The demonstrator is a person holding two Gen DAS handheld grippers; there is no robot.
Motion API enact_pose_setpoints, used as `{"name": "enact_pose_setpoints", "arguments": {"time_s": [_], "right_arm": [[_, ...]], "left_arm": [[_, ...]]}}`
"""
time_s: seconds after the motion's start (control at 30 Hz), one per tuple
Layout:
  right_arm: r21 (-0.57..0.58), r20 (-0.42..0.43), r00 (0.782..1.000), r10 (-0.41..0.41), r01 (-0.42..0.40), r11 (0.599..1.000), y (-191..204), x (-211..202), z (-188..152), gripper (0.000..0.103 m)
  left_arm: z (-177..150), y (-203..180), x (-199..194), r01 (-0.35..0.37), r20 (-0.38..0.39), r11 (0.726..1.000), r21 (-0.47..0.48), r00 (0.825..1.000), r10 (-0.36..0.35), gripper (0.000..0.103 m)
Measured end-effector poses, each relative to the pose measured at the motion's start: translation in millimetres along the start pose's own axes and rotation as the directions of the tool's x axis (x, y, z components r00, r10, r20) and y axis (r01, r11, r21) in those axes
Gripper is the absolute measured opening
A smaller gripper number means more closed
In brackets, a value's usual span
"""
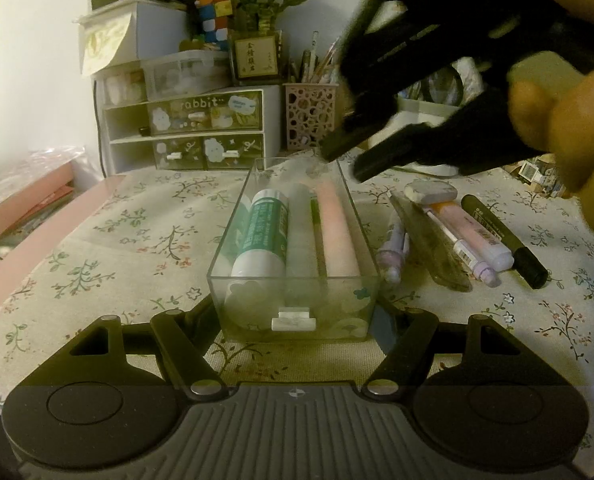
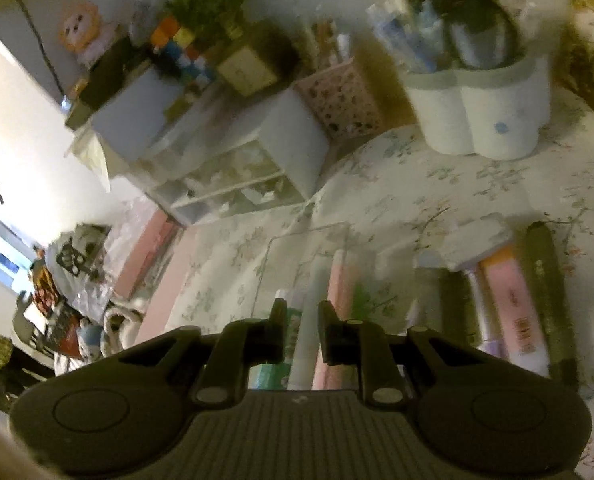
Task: Organize stationery
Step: 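Lower the pink marker into the box beside the highlighter, release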
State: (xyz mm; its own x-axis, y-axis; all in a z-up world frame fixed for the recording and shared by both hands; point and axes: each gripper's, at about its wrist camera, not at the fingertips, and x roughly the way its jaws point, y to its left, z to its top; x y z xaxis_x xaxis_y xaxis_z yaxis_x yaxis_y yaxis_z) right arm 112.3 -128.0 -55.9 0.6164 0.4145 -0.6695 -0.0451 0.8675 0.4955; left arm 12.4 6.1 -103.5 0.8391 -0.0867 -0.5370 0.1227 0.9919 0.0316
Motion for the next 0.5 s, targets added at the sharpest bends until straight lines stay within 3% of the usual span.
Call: {"name": "enact_pose_setpoints", "arguments": {"time_s": [0.07,0.23,0.5], "right_arm": [[0.022,0.021,1.0,-0.006,0.005,1.0,-11,-8,4,0.02],[0.025,0.061,0.991,-0.121,0.119,0.993,-41,-22,6,0.02],[-0.116,0.0,0.982,-0.188,0.187,0.976,-37,-8,-7,0.02]], "left_arm": [[0,0,0,0.0,0.001,1.0,0.0,1.0,0.0,0.072],[-1,0,0,-0.001,0.003,1.0,-0.003,1.0,0.001,0.072],[-1,-1,-1,-0.001,0.003,1.0,-0.003,1.0,0.001,0.072]]}}
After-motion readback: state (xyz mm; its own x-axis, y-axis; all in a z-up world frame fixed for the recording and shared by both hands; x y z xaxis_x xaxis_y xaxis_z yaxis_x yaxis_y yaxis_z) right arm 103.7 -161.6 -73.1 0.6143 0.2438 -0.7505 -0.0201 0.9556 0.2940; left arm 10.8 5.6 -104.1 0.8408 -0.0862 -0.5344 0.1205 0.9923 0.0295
